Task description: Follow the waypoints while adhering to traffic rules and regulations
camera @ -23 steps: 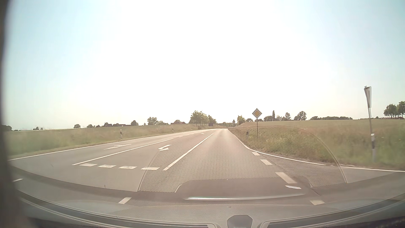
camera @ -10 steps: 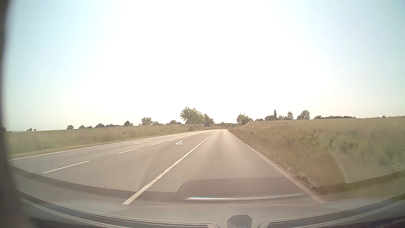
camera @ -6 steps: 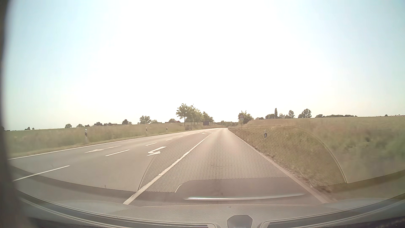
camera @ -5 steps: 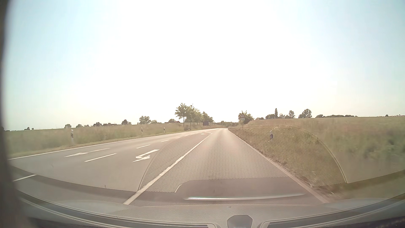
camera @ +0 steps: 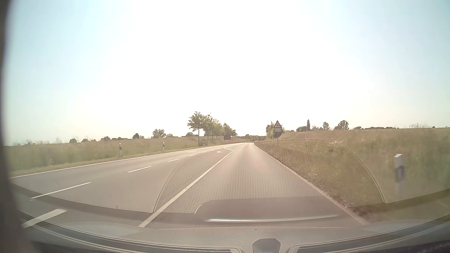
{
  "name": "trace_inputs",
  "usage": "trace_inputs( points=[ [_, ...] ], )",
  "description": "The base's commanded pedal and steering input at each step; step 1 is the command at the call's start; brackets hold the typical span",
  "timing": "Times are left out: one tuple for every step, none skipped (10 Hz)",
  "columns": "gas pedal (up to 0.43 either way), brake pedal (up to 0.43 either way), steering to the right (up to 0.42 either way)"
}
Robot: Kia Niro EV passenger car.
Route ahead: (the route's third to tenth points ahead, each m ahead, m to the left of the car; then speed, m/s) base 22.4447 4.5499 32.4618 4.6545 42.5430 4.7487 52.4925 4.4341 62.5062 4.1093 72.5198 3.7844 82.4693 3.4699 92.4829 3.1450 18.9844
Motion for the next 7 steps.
trace_inputs(
  points=[
    [0.189,0.006,0.003],
    [0.189,0.006,0.003],
    [0.189,0.006,0.003],
    [0.189,0.006,0.003],
    [0.189,0.006,0.003],
    [0.189,0.006,0.003],
    [0.189,0.006,0.003]
  ],
)
